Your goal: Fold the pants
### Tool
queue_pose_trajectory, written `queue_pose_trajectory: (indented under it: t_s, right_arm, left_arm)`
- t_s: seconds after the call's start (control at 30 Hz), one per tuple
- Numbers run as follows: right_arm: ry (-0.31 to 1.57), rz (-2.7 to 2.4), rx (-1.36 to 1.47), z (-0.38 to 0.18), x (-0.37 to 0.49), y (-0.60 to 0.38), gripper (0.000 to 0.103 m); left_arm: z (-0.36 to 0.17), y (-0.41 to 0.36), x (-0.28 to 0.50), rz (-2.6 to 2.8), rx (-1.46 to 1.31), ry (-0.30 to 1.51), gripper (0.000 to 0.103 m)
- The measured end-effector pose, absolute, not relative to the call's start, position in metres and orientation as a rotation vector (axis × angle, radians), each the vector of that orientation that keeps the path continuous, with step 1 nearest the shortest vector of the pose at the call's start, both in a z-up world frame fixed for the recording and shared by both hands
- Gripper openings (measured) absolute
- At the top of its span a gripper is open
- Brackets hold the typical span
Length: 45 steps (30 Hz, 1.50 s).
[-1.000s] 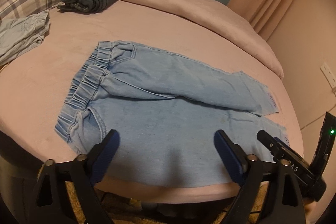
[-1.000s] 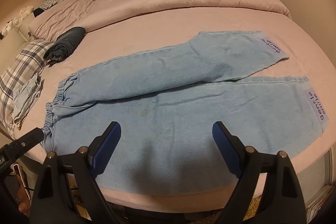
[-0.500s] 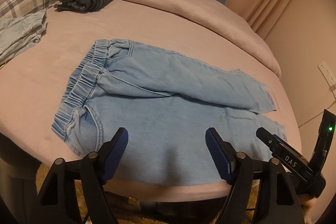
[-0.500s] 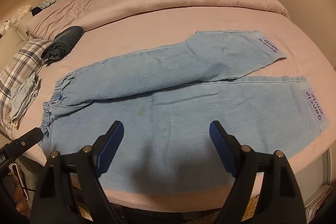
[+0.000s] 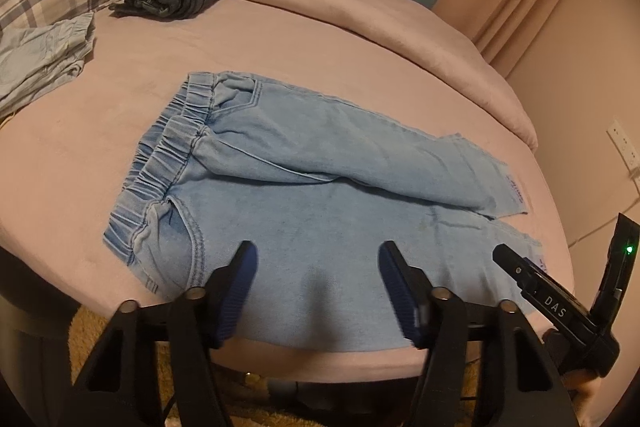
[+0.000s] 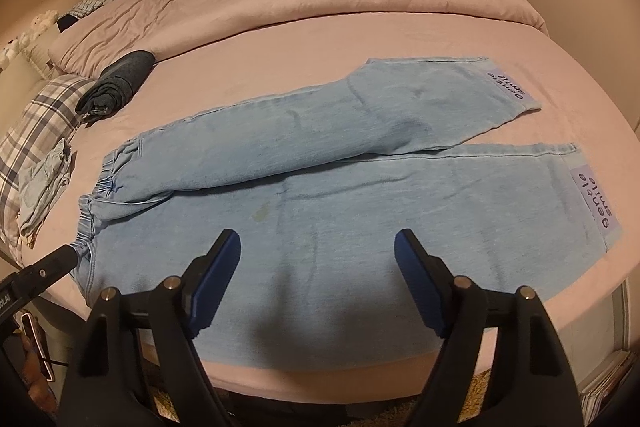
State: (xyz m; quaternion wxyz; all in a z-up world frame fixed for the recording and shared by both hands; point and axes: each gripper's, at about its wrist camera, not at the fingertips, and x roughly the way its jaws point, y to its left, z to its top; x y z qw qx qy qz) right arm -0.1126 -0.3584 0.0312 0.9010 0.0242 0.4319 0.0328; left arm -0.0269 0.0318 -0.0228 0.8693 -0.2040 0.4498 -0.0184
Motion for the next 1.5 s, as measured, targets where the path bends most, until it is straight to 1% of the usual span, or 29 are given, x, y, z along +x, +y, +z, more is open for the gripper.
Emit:
queue_pose_trajectory:
  t_s: [0.23, 0.37, 0.47, 0.67, 0.97, 1.2, 1.4, 1.5]
  right_arm:
    - [0.906, 0.082, 0.05, 0.039, -0.114, -0.357, 0.078]
    - [0.908, 0.09, 0.044, 0.042, -0.118, -0.355, 0.077]
    - [0.904, 0.089, 0.043, 0.044, -0.121, -0.356, 0.074]
    - [0.88, 0.078, 0.044, 0.05, -0.13, -0.36, 0.074]
    - [0.865, 0.026, 0.061, 0.047, -0.133, -0.378, 0.074]
    - [0.913, -0.058, 0.104, 0.035, -0.126, -0.405, 0.073]
    - [0.939, -0.1, 0.109, 0.033, -0.115, -0.413, 0.074]
    - [0.935, -0.107, 0.088, 0.031, -0.107, -0.413, 0.074]
  left_arm:
    - [-0.019, 0.03, -0.028, -0.031, -0.448, 0.925, 0.063]
    - [-0.017, 0.024, -0.031, -0.053, -0.456, 0.926, 0.057]
    - [-0.014, 0.018, -0.036, -0.065, -0.45, 0.922, 0.057]
    - [-0.01, 0.018, -0.043, -0.085, -0.457, 0.911, 0.057]
    - [-0.025, 0.042, -0.036, -0.014, -0.491, 0.934, 0.057]
    - [-0.042, 0.066, -0.024, 0.053, -0.523, 0.971, 0.057]
    - [-0.046, 0.067, -0.015, 0.066, -0.477, 0.983, 0.057]
    - [-0.051, 0.072, -0.009, 0.093, -0.436, 0.986, 0.061]
